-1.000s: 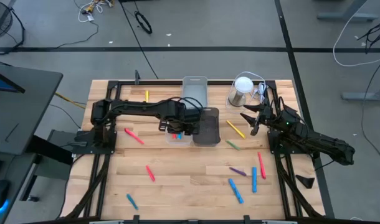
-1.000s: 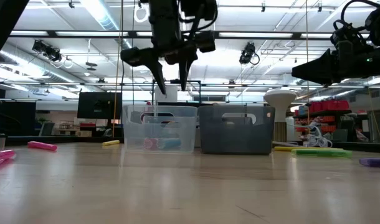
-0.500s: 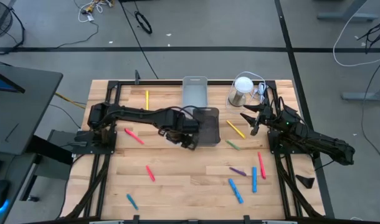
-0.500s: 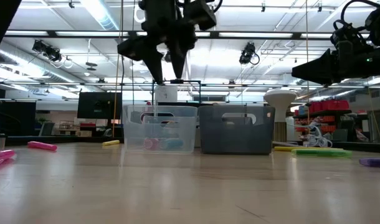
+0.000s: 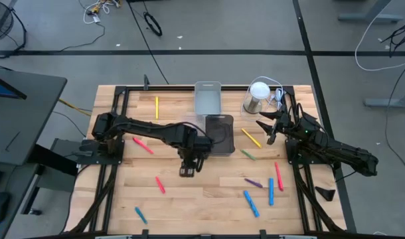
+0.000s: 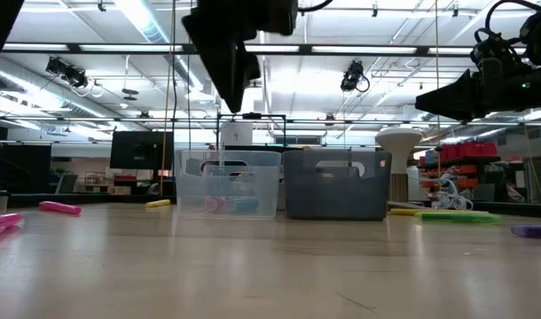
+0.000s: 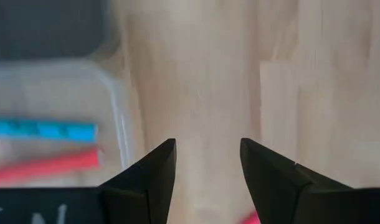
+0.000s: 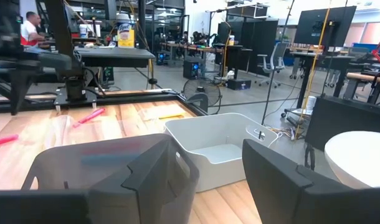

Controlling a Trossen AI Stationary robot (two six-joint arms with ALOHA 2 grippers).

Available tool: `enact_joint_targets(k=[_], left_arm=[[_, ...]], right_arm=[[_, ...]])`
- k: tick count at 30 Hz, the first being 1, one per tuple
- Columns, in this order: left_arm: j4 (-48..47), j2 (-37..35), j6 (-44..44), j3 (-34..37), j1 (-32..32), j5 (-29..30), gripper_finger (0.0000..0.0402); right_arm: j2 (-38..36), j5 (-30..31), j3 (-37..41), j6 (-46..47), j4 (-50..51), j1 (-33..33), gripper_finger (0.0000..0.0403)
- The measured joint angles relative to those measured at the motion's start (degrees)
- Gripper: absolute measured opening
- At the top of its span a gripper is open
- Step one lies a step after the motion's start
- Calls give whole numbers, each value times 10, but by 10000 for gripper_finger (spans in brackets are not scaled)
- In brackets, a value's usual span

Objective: Pick & Place Markers
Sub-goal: Put the pink pen into the gray bin

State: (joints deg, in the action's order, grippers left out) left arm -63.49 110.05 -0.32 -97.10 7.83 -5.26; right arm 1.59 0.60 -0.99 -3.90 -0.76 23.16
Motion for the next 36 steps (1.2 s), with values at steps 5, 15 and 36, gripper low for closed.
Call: enact_joint_targets(k=[5,15,36], left_arm=[[-13,-5,225,0,21,9,186],[-53,-10,385,0,71,54,186],[68,-223,258,315,195,55,186]], right_arm=[[0,0,0,0,0,0,208],[0,0,0,0,0,0,208],[0,0,0,0,-1,0,208]])
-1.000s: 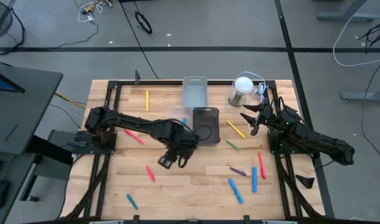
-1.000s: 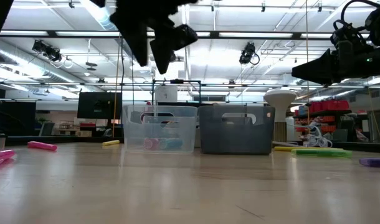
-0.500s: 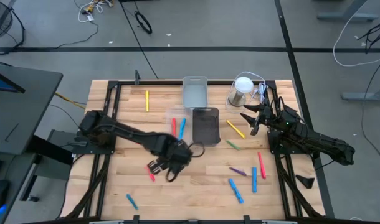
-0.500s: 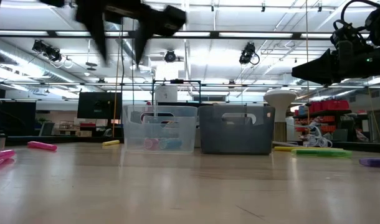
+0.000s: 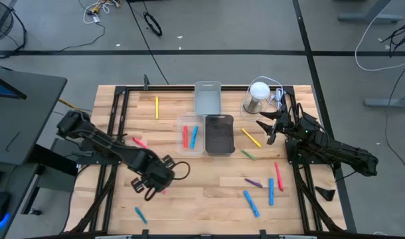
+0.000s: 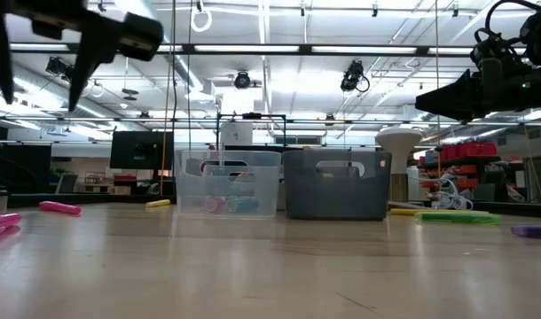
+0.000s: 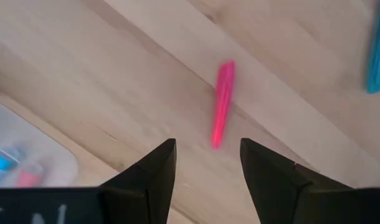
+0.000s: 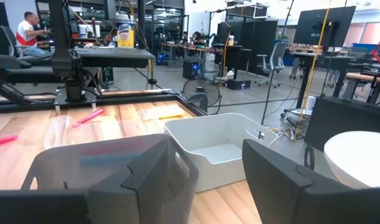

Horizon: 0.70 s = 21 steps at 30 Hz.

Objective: Pick & Place Markers
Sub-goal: Put the pink pen into the gray bin

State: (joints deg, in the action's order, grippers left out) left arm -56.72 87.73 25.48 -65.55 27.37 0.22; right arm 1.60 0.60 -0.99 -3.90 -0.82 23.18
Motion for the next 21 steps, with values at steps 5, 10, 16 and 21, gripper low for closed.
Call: enact_joint_targets(k=[5,10,16,21], left_arm=[[11,-37,-1,59,12,0,186],[7,-43,6,79,11,-4,186],[34,-39,7,79,11,-4,186],[76,-14,7,79,11,-11,186]], right_arm=[[0,0,0,0,0,0,208],[0,0,0,0,0,0,208],[0,0,0,0,0,0,208],[0,0,0,0,0,0,208]])
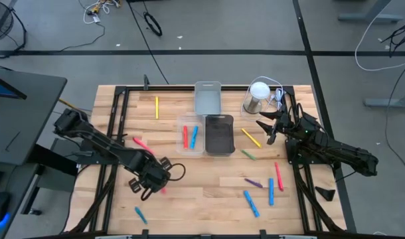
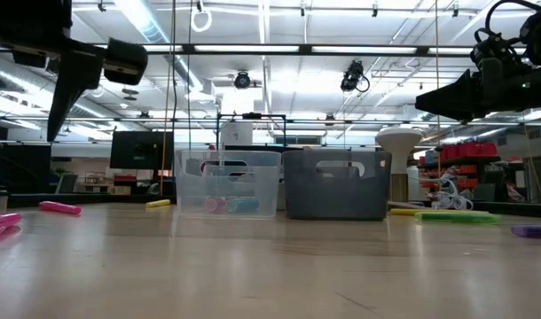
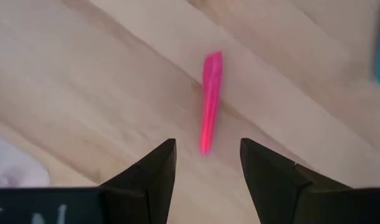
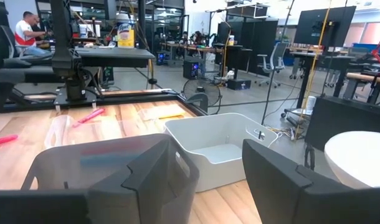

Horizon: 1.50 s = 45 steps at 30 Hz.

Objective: Pick & Place Markers
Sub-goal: Put the pink pen into the gray bin

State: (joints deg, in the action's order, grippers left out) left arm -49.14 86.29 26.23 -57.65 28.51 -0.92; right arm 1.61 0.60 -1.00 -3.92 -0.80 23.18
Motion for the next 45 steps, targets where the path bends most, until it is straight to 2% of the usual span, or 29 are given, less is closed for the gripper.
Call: enact_joint_targets(k=[4,8,16,28,35,45], left_arm=[[27,23,0,1,0,-5,186],[66,23,-4,37,0,-14,186],[86,23,-31,92,1,-30,186],[112,74,-25,93,-4,-23,186],[114,77,-28,92,-5,-34,186],[138,80,-167,83,-40,-45,186]], right_arm=[[0,0,0,0,0,0,208],[0,0,0,0,0,0,208],[0,0,0,0,0,0,208],[0,0,0,0,0,0,208],[0,0,0,0,0,0,208],[0,0,0,0,0,0,208]])
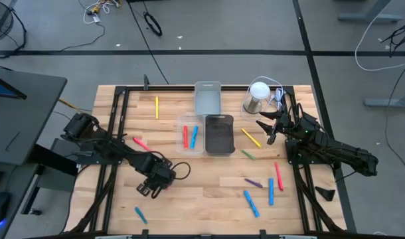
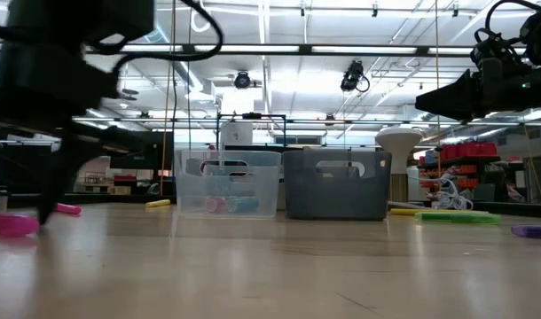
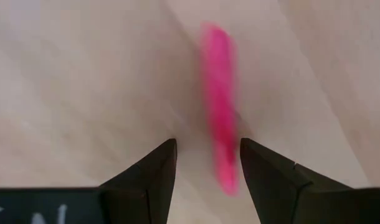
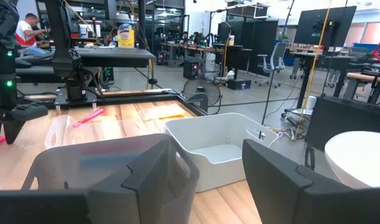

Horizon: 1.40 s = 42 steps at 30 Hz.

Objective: Pick & Place Markers
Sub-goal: Put the pink pen into the gray bin

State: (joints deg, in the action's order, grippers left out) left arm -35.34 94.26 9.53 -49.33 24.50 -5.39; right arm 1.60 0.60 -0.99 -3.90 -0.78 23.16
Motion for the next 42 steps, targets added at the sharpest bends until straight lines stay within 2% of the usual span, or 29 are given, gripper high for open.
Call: enact_joint_targets(k=[9,18,35,42], left_arm=[[41,0,-29,1,-6,-27,184],[43,2,-29,10,-4,-25,155],[45,19,-29,9,0,-19,41],[44,18,-29,7,0,-21,49]], right_arm=[[0,0,0,0,0,0,208],[0,0,0,0,0,0,208],[0,0,0,0,0,0,208],[0,0,0,0,0,0,208]])
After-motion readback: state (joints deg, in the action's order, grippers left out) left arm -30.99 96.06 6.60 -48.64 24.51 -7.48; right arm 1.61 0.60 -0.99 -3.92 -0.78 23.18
